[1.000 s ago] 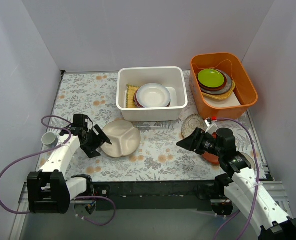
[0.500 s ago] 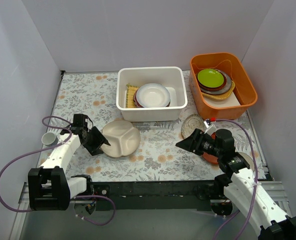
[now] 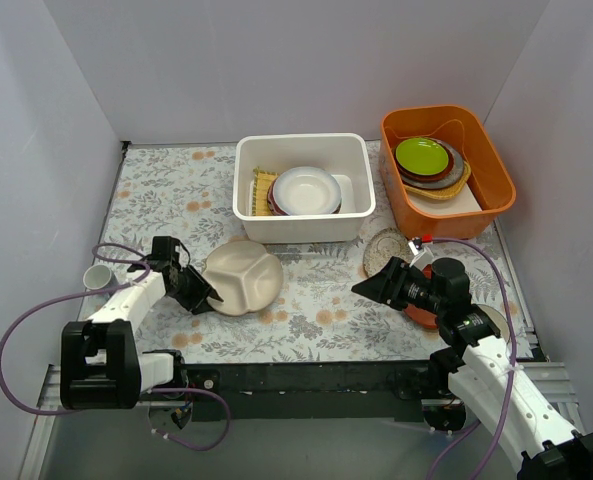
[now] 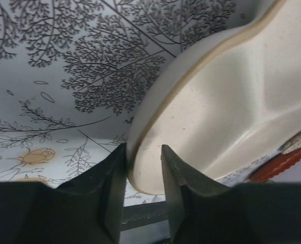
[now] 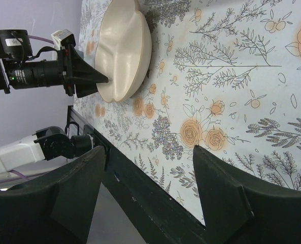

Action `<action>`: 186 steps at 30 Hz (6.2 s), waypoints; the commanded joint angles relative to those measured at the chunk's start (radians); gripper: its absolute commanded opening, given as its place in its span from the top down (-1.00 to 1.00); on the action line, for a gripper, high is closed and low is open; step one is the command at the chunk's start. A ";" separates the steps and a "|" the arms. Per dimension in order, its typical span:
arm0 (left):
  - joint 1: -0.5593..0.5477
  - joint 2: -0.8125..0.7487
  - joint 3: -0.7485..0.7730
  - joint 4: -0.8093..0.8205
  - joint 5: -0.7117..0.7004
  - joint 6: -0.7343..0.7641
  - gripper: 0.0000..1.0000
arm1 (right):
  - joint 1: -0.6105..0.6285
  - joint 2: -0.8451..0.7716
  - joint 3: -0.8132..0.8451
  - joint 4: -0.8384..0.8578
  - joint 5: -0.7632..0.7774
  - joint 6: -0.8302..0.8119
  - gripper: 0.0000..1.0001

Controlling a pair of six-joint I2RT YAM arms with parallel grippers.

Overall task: Place the plates into the plastic bin on the countertop
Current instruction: Pick up the plate at the center of the board, then place the plate in the plastic bin.

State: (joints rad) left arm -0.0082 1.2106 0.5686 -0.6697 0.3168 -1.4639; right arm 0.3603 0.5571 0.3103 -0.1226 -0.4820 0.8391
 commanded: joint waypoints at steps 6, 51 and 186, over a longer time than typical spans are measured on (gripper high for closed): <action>0.001 0.062 -0.027 0.153 0.065 -0.024 0.51 | 0.003 -0.014 -0.005 0.038 -0.012 -0.005 -0.56; -0.010 -0.437 0.181 -0.352 0.088 0.079 1.00 | 0.003 0.040 0.013 0.047 -0.020 -0.035 -0.57; -0.268 0.779 1.272 -0.047 0.050 0.011 0.29 | 0.003 0.033 -0.030 -0.041 0.017 -0.094 -0.57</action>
State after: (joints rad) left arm -0.2810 2.0109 1.7699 -0.7109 0.3801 -1.4559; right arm 0.3603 0.6056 0.2783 -0.1692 -0.4732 0.7586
